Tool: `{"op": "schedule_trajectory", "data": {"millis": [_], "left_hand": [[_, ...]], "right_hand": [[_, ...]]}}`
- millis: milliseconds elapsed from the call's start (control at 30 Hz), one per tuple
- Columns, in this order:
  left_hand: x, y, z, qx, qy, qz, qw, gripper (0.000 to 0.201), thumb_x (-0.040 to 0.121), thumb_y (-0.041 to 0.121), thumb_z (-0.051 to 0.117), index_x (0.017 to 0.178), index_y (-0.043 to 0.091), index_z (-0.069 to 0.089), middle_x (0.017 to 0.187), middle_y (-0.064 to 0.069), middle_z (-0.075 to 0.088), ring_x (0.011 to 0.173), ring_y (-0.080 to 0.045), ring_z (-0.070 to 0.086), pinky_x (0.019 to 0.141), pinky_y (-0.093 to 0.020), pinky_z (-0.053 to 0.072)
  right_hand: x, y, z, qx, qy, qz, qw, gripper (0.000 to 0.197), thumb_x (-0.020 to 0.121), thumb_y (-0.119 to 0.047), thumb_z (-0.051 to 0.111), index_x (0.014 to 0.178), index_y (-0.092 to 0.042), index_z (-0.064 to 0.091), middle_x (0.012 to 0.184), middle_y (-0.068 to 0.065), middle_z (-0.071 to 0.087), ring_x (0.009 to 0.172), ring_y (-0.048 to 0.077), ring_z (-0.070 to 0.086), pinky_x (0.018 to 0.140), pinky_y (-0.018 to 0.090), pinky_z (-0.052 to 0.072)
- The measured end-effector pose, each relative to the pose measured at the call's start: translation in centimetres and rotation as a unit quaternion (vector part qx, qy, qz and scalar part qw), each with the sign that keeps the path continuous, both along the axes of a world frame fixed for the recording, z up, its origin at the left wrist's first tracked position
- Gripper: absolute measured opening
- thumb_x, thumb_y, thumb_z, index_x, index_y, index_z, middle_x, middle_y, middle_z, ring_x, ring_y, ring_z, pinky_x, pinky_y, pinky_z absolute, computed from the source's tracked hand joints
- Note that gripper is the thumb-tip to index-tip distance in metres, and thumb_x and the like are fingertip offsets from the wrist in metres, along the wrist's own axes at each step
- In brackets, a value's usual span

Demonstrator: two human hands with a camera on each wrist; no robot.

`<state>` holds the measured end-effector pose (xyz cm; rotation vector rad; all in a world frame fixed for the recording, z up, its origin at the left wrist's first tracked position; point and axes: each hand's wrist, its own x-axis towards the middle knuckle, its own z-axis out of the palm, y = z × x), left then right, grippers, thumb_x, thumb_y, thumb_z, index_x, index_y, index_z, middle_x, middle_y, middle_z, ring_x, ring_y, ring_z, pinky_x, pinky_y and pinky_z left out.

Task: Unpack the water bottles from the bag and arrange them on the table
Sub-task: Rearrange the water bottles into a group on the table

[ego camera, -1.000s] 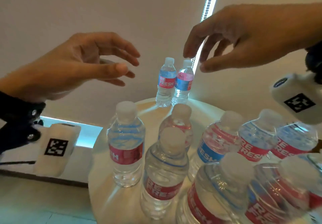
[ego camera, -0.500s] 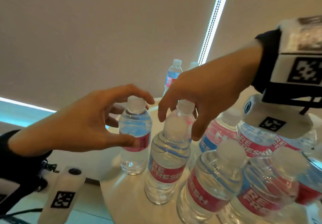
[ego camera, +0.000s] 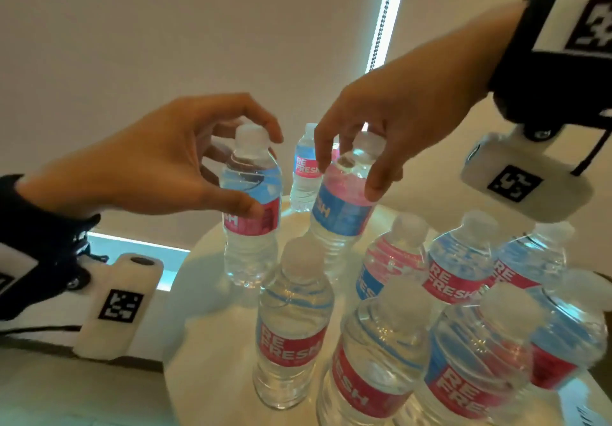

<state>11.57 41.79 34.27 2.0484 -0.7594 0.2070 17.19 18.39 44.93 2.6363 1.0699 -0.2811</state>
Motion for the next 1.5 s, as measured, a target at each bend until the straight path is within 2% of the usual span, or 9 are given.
{"op": "schedule_trajectory", "data": {"millis": [167, 367, 467, 633, 667, 733, 867, 1167, 1500], "left_hand": [[4.1, -3.2, 2.9, 0.021, -0.006, -0.026, 0.999, 0.067, 0.055, 0.031, 0.092, 0.114, 0.03, 0.062, 0.11, -0.002, 0.071, 0.092, -0.026, 0.077, 0.077, -0.041, 0.064], [10.8, -8.6, 3.8, 0.066, -0.04, -0.042, 0.996, 0.059, 0.066, 0.02, 0.094, 0.114, 0.024, 0.06, 0.113, -0.012, 0.067, 0.091, -0.04, 0.073, 0.086, -0.053, 0.06], [13.8, -11.5, 3.6, 0.115, -0.077, -0.033, 0.99, 0.056, 0.067, 0.023, 0.093, 0.111, 0.023, 0.058, 0.107, -0.009, 0.066, 0.088, -0.042, 0.068, 0.082, -0.054, 0.059], [18.0, -15.1, 2.7, 0.223, -0.111, -0.003, 0.968, 0.059, 0.063, 0.036, 0.092, 0.105, 0.031, 0.051, 0.116, 0.002, 0.064, 0.074, -0.007, 0.061, 0.082, -0.045, 0.057], [18.9, -15.7, 2.5, 0.248, -0.11, 0.008, 0.962, 0.06, 0.063, 0.036, 0.092, 0.106, 0.03, 0.05, 0.119, 0.0, 0.063, 0.072, -0.004, 0.057, 0.081, -0.043, 0.057], [20.2, -16.5, 2.0, 0.289, -0.106, 0.027, 0.951, 0.063, 0.063, 0.039, 0.091, 0.109, 0.027, 0.05, 0.118, -0.004, 0.063, 0.08, -0.015, 0.06, 0.077, -0.042, 0.056], [22.4, -17.6, 0.8, 0.347, -0.092, 0.048, 0.932, 0.066, 0.064, 0.041, 0.09, 0.113, 0.022, 0.05, 0.113, -0.003, 0.059, 0.093, -0.024, 0.059, 0.077, -0.04, 0.055], [23.7, -18.7, 0.1, 0.387, -0.092, 0.062, 0.915, 0.069, 0.067, 0.042, 0.089, 0.119, 0.02, 0.05, 0.116, -0.002, 0.06, 0.098, -0.024, 0.06, 0.088, -0.044, 0.055], [23.8, -18.4, -0.1, 0.387, -0.085, 0.073, 0.915, 0.079, 0.068, 0.039, 0.091, 0.129, 0.017, 0.045, 0.12, -0.003, 0.06, 0.098, -0.023, 0.058, 0.082, -0.035, 0.052]], "right_hand": [[1.3, -3.8, 3.0, 0.058, 0.029, -0.064, 0.996, 0.047, 0.067, -0.027, 0.084, 0.11, -0.033, 0.067, 0.086, -0.001, 0.079, 0.066, 0.017, 0.077, 0.058, 0.018, 0.055], [6.3, -8.2, 2.4, 0.044, -0.015, -0.129, 0.991, 0.048, 0.077, -0.023, 0.083, 0.121, -0.029, 0.065, 0.085, 0.003, 0.079, 0.064, 0.012, 0.075, 0.059, 0.014, 0.05], [8.9, -9.9, 1.0, 0.04, 0.0, -0.148, 0.988, 0.049, 0.078, -0.021, 0.084, 0.124, -0.025, 0.065, 0.083, 0.004, 0.078, 0.063, 0.014, 0.073, 0.066, 0.023, 0.054], [13.0, -12.1, -2.0, 0.063, 0.024, -0.175, 0.982, 0.051, 0.079, -0.013, 0.083, 0.126, -0.018, 0.065, 0.059, -0.007, 0.072, 0.05, 0.006, 0.068, 0.073, 0.031, 0.059], [13.8, -12.4, -2.5, 0.068, 0.027, -0.179, 0.981, 0.051, 0.079, -0.012, 0.083, 0.127, -0.017, 0.065, 0.058, -0.006, 0.071, 0.049, 0.006, 0.067, 0.074, 0.032, 0.06], [15.2, -12.7, -3.5, 0.069, 0.033, -0.185, 0.98, 0.051, 0.08, -0.013, 0.082, 0.128, -0.018, 0.064, 0.054, -0.007, 0.071, 0.049, 0.006, 0.068, 0.078, 0.034, 0.06], [17.0, -12.8, -4.5, 0.058, 0.035, -0.187, 0.98, 0.05, 0.081, -0.019, 0.082, 0.127, -0.021, 0.063, 0.09, 0.008, 0.078, 0.065, 0.015, 0.073, 0.07, 0.028, 0.058], [19.2, -12.1, -6.1, 0.047, 0.04, -0.188, 0.98, 0.051, 0.083, -0.02, 0.079, 0.13, -0.022, 0.06, 0.12, 0.01, 0.07, 0.073, 0.017, 0.075, 0.072, 0.03, 0.06], [19.8, -11.5, -6.8, 0.041, 0.032, -0.188, 0.981, 0.055, 0.086, -0.017, 0.076, 0.137, -0.022, 0.056, 0.113, 0.012, 0.072, 0.071, 0.014, 0.072, 0.074, 0.03, 0.058]]}}
